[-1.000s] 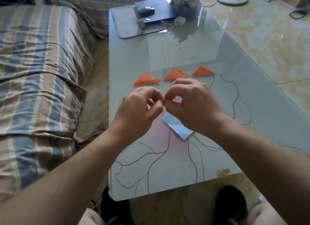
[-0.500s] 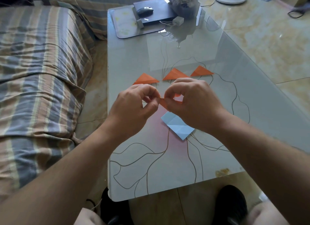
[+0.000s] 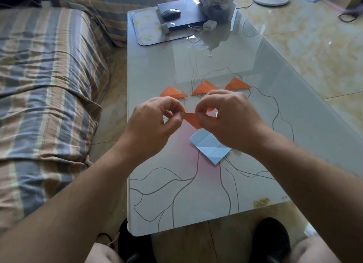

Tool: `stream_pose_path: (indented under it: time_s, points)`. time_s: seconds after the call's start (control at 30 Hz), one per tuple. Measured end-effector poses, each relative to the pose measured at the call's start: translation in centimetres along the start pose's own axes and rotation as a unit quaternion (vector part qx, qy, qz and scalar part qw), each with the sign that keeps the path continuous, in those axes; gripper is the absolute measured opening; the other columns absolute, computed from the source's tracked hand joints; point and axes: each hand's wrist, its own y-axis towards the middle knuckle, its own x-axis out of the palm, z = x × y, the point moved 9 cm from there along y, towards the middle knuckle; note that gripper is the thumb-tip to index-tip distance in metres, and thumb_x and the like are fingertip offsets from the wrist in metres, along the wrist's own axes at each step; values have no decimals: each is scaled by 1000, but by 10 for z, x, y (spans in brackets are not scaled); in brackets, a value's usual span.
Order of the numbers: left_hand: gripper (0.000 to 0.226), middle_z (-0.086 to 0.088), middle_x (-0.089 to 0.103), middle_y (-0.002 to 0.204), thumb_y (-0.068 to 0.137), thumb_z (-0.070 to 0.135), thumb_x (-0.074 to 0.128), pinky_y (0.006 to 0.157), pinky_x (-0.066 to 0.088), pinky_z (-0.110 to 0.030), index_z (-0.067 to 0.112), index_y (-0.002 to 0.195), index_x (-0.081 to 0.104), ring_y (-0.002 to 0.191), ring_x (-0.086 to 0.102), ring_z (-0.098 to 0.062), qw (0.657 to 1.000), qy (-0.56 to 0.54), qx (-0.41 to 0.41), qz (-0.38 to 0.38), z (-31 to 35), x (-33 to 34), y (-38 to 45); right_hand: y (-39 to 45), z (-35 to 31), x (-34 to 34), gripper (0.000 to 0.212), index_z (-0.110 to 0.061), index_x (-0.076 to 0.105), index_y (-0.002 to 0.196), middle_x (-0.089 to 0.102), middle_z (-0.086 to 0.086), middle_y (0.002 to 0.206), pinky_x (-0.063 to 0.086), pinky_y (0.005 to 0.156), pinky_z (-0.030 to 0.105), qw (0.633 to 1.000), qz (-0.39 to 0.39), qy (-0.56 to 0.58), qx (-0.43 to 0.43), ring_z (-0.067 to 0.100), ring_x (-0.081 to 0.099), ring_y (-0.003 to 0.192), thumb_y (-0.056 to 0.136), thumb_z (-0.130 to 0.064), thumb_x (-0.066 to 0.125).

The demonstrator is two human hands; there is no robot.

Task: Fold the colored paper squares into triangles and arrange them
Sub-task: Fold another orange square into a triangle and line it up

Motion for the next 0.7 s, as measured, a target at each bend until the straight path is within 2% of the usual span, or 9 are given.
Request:
stream_pose_path:
  time_s: [0.07,0.13,0.4,0.7]
  points:
    - [8,22,65,87,96,26,67,79,55,-26,31,90,70,86,63,2,1000,3,-2,6,-3,-1,1,0,4,1,17,-24,77,83,67,-11,82,54,72,36,1000,-3,-2,6,10,59,78,90,-32,64]
    - [7,21,67,88,96,26,67,79,57,-30,31,90,70,85,64,0,1000,0,-5,9,-5,-3,1,0,6,0,11,-25,76,81,67,-12,82,53,73,35,1000,-1,-8,8,8,58,78,89,-22,69]
    - [8,18,68,87,96,30,66,79,59,-37,34,89,69,83,65,0,1000,-11,-18,8,-11,-4,2,-1,11,-2,14,-28,74,80,66,-14,83,52,74,34,1000,-10,-7,22,7,58,79,90,-19,70]
    - [9,16,69,85,96,27,67,79,59,-37,32,89,71,81,65,-2,999,-13,-28,7,-14,-5,3,-3,17,-1,16,-30,71,79,65,-15,83,53,75,35,999,-20,-5,34,8,58,81,91,-19,69]
